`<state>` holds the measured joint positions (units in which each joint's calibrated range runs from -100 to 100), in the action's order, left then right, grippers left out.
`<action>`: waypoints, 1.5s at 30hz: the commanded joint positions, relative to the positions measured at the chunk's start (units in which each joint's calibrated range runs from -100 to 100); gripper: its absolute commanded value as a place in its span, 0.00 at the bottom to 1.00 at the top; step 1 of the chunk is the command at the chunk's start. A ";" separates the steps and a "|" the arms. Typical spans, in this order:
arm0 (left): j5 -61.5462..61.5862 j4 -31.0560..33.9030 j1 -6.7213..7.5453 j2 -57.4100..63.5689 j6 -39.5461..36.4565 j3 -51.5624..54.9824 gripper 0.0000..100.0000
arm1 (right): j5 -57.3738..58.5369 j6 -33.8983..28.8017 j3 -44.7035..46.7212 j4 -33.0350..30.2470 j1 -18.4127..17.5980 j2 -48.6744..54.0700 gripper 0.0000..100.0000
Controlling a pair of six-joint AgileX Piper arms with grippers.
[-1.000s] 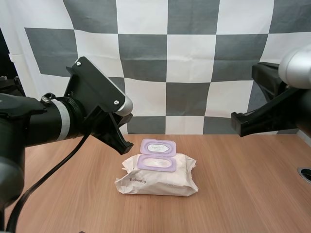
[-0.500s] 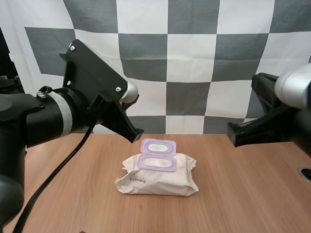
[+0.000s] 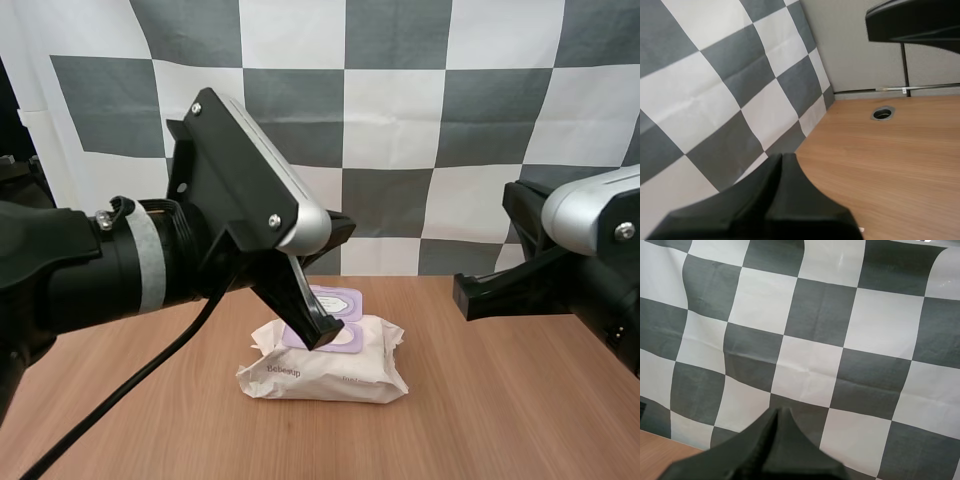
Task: Open the wet wipes lid
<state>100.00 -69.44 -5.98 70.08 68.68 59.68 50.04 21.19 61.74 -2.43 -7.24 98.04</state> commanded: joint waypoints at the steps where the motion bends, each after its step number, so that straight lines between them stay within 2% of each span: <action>1: -5.26 -0.26 -1.63 6.50 0.11 0.05 0.00 | 0.03 0.00 0.06 0.11 -0.02 0.01 0.00; 3: -7.75 -1.45 -1.57 11.36 -0.42 0.05 0.00 | 0.03 0.00 0.06 0.34 -0.02 0.29 0.00; 6: -9.90 -3.92 -1.57 17.05 -5.08 0.05 0.00 | -0.43 0.00 0.06 0.46 0.07 1.79 0.00; 9: -20.84 -3.82 -1.57 21.90 -8.42 0.05 0.00 | -0.58 0.00 0.06 0.46 0.15 1.96 0.00; 11: -35.20 -2.18 -1.57 25.11 -9.90 0.05 0.00 | -0.58 0.00 0.06 0.23 0.15 1.96 0.00; 14: -43.53 0.96 -1.50 26.66 -11.02 0.05 0.00 | -0.58 0.00 0.06 0.23 0.15 1.96 0.00; 19: -61.96 8.57 -1.50 26.75 -19.25 4.24 0.00 | -0.58 0.00 0.06 0.00 0.49 1.96 0.00; 21: -61.78 8.57 -1.50 26.75 -19.36 6.72 0.00 | -0.58 0.00 0.06 0.00 0.49 1.96 0.00; 25: -53.34 8.45 -1.50 26.75 -19.36 11.25 0.00 | -0.58 0.00 0.06 -0.18 0.49 1.96 0.00; 32: -49.09 7.51 -1.42 26.75 -15.02 15.03 0.00 | -0.25 0.00 0.06 -0.42 0.49 1.96 0.00; 34: -48.25 7.76 -0.65 26.75 -14.93 15.03 0.00 | 0.33 0.00 0.06 -0.42 0.49 1.96 0.00; 36: -49.26 8.53 0.73 26.75 -14.93 14.89 0.00 | 1.77 0.00 0.06 -0.42 0.49 1.96 0.00; 39: -54.55 10.97 3.70 26.75 -14.93 14.74 0.00 | 5.64 0.00 0.06 -0.42 0.49 1.96 0.00; 41: -63.15 13.58 5.52 26.75 -14.93 14.62 0.00 | 7.25 0.00 0.06 -0.42 0.49 1.96 0.00; 45: -85.10 21.82 8.22 26.75 -14.93 15.49 0.00 | 7.80 0.00 0.06 -0.42 0.49 1.96 0.00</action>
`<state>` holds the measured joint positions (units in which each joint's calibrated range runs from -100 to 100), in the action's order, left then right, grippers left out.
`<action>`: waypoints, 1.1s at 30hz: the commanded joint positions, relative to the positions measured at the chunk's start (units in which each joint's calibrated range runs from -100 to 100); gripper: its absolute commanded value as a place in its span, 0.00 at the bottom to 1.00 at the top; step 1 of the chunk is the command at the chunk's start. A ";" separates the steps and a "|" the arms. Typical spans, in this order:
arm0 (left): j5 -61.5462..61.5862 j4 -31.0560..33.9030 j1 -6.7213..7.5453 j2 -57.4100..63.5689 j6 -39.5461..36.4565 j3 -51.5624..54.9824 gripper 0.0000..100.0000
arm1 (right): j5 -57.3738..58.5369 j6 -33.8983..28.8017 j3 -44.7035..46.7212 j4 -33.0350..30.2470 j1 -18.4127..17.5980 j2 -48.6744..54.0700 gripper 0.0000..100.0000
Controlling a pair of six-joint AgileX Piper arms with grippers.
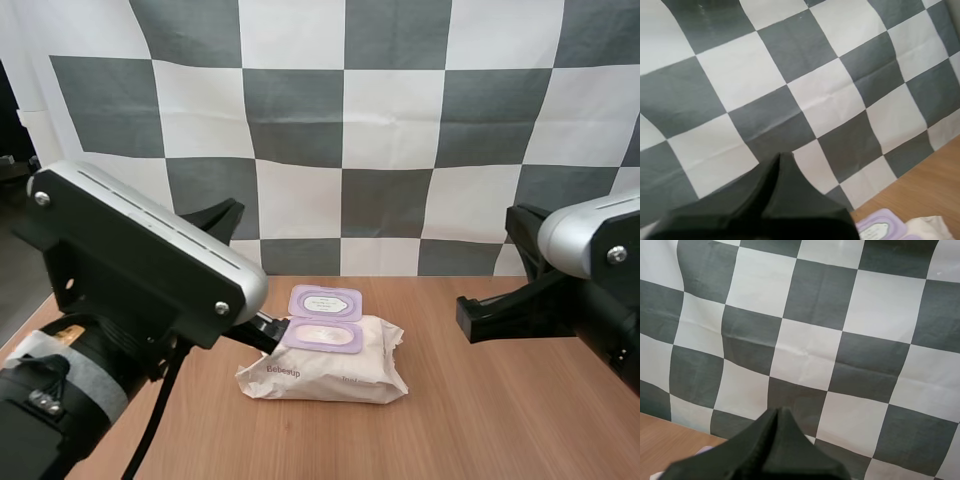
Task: Open the wet wipes lid
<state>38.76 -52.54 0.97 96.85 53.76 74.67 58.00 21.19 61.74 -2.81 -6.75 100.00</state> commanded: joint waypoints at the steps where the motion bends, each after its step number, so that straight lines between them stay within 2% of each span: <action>1: -29.68 5.65 1.77 -0.02 -0.01 1.49 0.00 | -1.31 0.00 0.54 -0.05 0.08 0.00 0.00; 4: -37.94 5.65 2.99 -0.02 -0.78 5.12 0.00 | -6.85 0.00 3.47 -0.05 0.90 0.00 0.00; 9: -36.42 3.35 3.06 -0.02 -0.90 11.87 0.00 | -19.29 0.00 11.61 0.82 2.58 0.00 0.00; 14: -31.08 3.14 3.06 0.18 -2.12 14.36 0.00 | -23.07 0.00 17.22 0.82 2.58 0.00 0.00; 17: -31.94 4.20 2.33 1.10 -3.22 14.36 0.00 | -23.07 0.00 17.14 -0.09 2.58 0.00 0.00; 21: -33.78 10.63 1.92 1.87 -2.64 14.36 0.00 | -23.07 0.00 17.04 -3.48 2.58 0.00 0.00; 24: -29.60 9.49 1.56 1.85 -4.52 14.36 0.00 | -22.87 -0.10 17.39 -2.32 2.58 0.00 0.00; 27: -23.54 7.66 1.56 1.85 -11.70 14.43 0.00 | -23.28 -1.13 19.46 1.55 2.51 0.00 0.00; 30: -26.37 7.53 1.49 1.85 -19.65 15.76 0.00 | -27.84 -1.22 23.57 4.78 2.51 0.00 0.00; 33: -27.11 7.66 0.76 1.85 -25.54 18.68 0.00 | -31.31 -3.08 28.48 5.05 2.51 0.00 0.00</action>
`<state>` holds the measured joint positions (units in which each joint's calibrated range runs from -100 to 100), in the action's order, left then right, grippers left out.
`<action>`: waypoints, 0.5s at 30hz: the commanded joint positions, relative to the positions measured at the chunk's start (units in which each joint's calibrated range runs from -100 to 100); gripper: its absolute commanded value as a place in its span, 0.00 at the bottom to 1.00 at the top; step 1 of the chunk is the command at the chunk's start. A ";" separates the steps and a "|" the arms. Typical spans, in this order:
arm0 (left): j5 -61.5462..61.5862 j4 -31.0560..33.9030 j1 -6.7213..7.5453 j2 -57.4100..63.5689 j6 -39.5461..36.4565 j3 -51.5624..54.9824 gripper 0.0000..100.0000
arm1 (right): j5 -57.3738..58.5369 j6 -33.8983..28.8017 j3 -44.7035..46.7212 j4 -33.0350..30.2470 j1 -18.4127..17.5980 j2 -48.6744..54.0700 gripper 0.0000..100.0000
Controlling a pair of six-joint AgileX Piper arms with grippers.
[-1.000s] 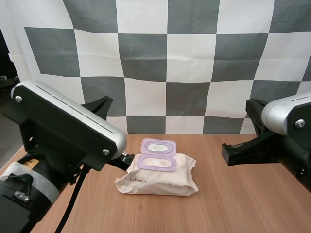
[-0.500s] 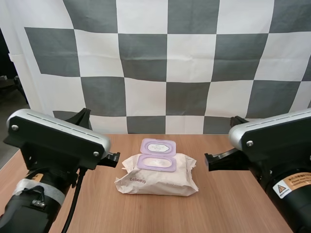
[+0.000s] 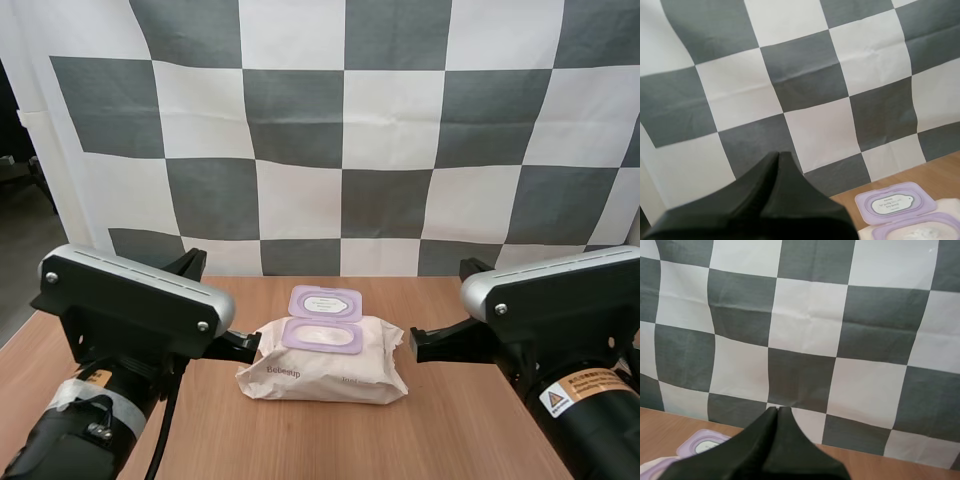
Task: Open the wet wipes lid
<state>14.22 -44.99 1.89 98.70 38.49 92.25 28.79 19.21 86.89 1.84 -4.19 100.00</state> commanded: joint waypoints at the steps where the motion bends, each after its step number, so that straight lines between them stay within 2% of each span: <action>1: -2.11 0.10 -0.25 0.00 -11.58 2.44 0.00 | -2.32 -1.30 4.72 0.40 -0.06 0.00 0.00; 4: 0.06 0.24 -0.25 0.34 -12.29 6.31 0.00 | -2.32 -1.44 7.99 0.43 -0.06 0.00 0.00; 7: 4.00 1.59 -0.25 1.30 -13.10 7.75 0.00 | -2.32 -6.16 10.75 0.43 -0.06 0.00 0.00; 9: 9.55 5.66 -0.53 1.30 -16.58 7.75 0.00 | -2.32 -7.94 12.02 0.33 -0.06 0.00 0.00; 13: 14.57 22.11 -0.56 1.30 -33.72 7.75 0.00 | -0.74 -8.08 13.11 -1.84 0.03 0.00 0.00; 15: 17.83 33.39 -0.56 1.30 -46.98 7.75 0.00 | 3.03 -8.85 13.11 -2.19 0.08 0.00 0.00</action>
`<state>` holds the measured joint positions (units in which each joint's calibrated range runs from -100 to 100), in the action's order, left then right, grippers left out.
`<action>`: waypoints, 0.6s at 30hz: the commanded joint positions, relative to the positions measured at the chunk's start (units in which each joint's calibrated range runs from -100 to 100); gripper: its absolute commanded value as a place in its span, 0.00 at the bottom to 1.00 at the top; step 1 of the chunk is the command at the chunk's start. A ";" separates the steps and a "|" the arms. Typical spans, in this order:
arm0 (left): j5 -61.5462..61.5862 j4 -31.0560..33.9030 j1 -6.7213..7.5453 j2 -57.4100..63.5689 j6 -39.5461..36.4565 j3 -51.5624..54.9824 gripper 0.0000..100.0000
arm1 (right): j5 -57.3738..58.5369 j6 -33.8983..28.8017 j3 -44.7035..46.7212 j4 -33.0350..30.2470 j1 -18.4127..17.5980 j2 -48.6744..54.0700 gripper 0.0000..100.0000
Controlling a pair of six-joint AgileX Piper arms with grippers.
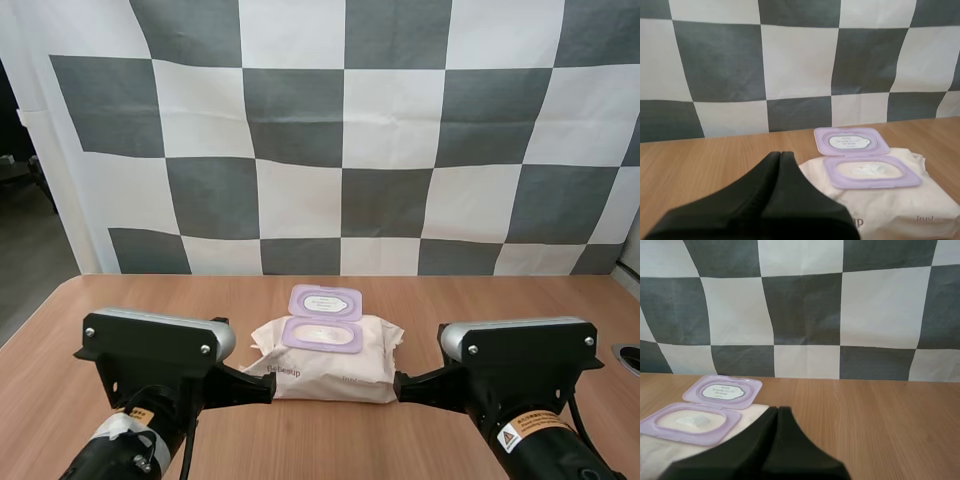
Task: Open the wet wipes lid
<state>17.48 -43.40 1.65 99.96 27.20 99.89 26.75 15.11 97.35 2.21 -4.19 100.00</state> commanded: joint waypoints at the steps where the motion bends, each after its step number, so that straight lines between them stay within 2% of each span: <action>1: 14.60 34.17 -0.39 0.04 -38.41 0.11 0.00 | 5.06 -5.50 2.65 -2.56 0.11 0.00 0.00; 6: 14.09 38.00 -0.57 0.04 -40.92 0.11 0.00 | 5.06 -5.84 2.65 -3.35 0.43 0.00 0.00; 9: 11.94 42.82 -0.57 0.04 -40.92 0.11 0.00 | 5.06 -5.84 2.65 -3.35 0.62 0.00 0.00; 18: 12.49 42.75 -0.99 0.04 -40.77 0.11 0.00 | 5.06 -5.84 2.65 -3.35 1.02 0.00 0.00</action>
<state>30.08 -2.70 0.80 100.00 -9.98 100.00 31.86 9.18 100.00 -1.11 -3.16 100.00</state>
